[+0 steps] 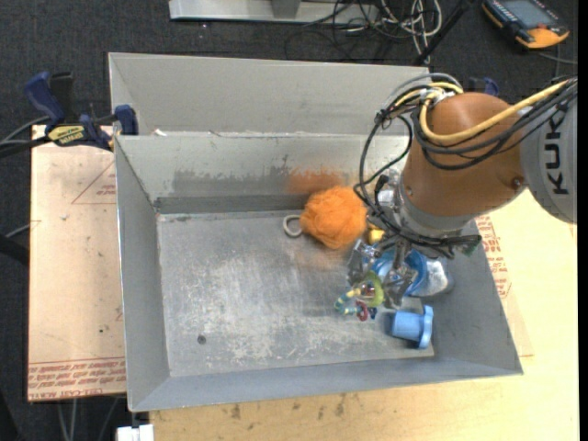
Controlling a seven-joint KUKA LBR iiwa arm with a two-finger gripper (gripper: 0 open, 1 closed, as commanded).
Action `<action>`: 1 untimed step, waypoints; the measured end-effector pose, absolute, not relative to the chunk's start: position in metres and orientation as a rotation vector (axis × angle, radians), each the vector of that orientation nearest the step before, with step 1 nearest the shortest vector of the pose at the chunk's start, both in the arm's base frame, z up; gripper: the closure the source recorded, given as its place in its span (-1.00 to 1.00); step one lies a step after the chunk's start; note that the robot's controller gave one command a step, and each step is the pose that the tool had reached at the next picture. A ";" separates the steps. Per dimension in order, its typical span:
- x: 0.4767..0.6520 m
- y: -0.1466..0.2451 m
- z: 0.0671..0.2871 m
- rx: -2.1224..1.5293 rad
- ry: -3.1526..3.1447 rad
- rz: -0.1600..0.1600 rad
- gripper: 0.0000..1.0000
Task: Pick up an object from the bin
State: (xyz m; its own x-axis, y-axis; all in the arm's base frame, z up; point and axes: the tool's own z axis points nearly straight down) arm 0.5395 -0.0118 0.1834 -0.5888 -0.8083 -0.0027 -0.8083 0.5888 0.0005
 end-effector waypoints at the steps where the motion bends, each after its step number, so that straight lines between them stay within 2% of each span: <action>1: 0.539 -0.018 0.224 -1.419 2.807 0.009 1.00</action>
Offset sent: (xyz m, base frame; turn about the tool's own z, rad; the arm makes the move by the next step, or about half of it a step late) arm -0.0020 -0.0535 -0.1134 -0.4099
